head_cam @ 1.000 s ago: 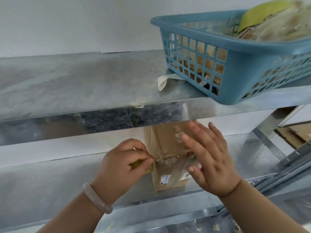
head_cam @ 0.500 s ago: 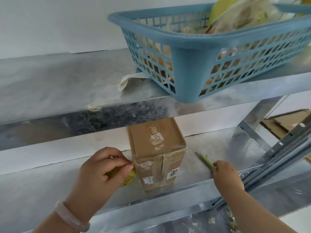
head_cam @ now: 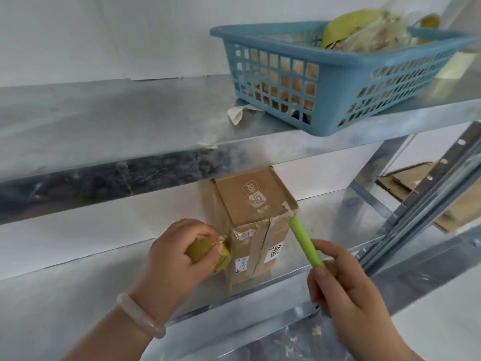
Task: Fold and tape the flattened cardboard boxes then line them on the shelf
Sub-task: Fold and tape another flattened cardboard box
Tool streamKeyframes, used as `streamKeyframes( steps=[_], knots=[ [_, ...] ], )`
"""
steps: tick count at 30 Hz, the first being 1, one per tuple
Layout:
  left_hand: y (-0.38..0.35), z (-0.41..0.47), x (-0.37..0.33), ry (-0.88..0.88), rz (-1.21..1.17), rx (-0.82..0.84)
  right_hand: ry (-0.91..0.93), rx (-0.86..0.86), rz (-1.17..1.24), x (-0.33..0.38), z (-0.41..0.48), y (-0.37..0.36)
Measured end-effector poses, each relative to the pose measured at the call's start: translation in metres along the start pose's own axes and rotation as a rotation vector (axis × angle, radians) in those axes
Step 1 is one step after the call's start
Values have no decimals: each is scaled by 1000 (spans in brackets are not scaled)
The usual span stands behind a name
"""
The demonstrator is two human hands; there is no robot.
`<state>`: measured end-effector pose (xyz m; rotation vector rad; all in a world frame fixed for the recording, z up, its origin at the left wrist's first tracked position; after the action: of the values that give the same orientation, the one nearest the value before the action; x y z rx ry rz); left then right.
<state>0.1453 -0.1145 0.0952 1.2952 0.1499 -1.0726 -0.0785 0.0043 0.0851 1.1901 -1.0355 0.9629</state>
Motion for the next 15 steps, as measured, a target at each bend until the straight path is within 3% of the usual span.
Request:
streamKeyframes(
  steps=[5,15],
  knots=[
    [4,-1,3,-50,22,8,29,42,-131,18,-15,-35],
    [13,-5,5,-124,-25,-52,53,-73,-334,28,-20,-73]
  ],
)
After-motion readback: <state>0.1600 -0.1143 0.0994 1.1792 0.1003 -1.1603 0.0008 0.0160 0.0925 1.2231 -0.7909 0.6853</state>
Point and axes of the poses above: each hand's wrist, its own z-axis towards the middle knuckle, its own y-axis out of the back of the hand, x = y × z, the point moved 7 cm from there along z, towards the middle knuckle, and after that the axes turned 9 degrees about x, right-handed, at the moved point
